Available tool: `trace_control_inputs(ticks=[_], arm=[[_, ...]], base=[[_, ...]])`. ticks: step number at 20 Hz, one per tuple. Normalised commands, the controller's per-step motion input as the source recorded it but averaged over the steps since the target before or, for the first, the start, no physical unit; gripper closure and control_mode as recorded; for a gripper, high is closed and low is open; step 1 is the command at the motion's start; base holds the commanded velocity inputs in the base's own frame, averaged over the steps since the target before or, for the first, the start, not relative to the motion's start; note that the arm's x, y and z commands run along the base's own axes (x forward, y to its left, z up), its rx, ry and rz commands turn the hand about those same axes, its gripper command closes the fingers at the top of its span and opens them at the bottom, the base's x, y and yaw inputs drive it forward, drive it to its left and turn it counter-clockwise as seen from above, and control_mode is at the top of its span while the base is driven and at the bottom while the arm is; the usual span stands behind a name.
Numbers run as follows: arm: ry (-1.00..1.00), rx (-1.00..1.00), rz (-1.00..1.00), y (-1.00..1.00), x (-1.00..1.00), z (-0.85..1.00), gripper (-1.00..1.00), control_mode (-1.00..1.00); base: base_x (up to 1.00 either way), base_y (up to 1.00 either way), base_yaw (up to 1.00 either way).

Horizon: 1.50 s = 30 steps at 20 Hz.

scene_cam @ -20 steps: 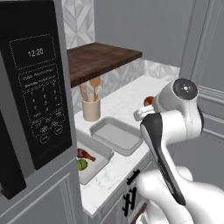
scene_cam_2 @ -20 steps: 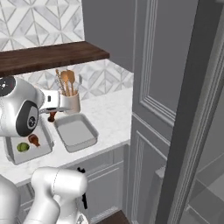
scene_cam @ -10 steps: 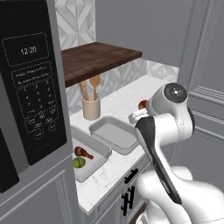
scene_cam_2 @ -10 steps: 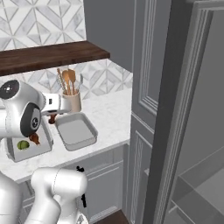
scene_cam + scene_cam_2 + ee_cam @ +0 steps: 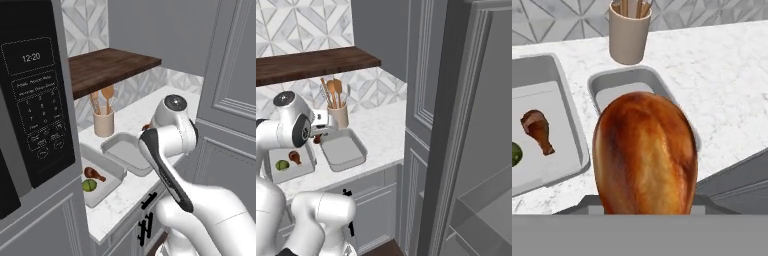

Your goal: Place one lime and one chicken drumstick in each tupperware on the nearby counter, to pack two identical lunches.

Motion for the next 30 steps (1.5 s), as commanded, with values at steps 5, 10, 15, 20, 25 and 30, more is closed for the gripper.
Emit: trace_control_inputs(ticks=[5,10,15,20,25,30], arm=[[0.11,-0.04,0.13,0.01,0.38,-0.51,1.0,-1.0],[0.11,-0.04,0.09,0.0,0.38,-0.51,1.0,-1.0],[0.08,-0.06,0.0,0.0,0.49,-0.43,1.0,-1.0],[0.04,-0.06,0.0,0.0,0.46,-0.39,1.0,-1.0],[0.0,-0.05,0.0,0.0,0.46,-0.39,1.0,-1.0],[0.0,-0.02,0.0,0.0,0.41,-0.37,1.0,-1.0]], base=[[0.0,0.0,0.0],[0.0,0.0,0.0],[0.0,0.0,0.0],[0.0,0.0,0.0],[0.0,0.0,0.0],[0.0,0.0,0.0]])
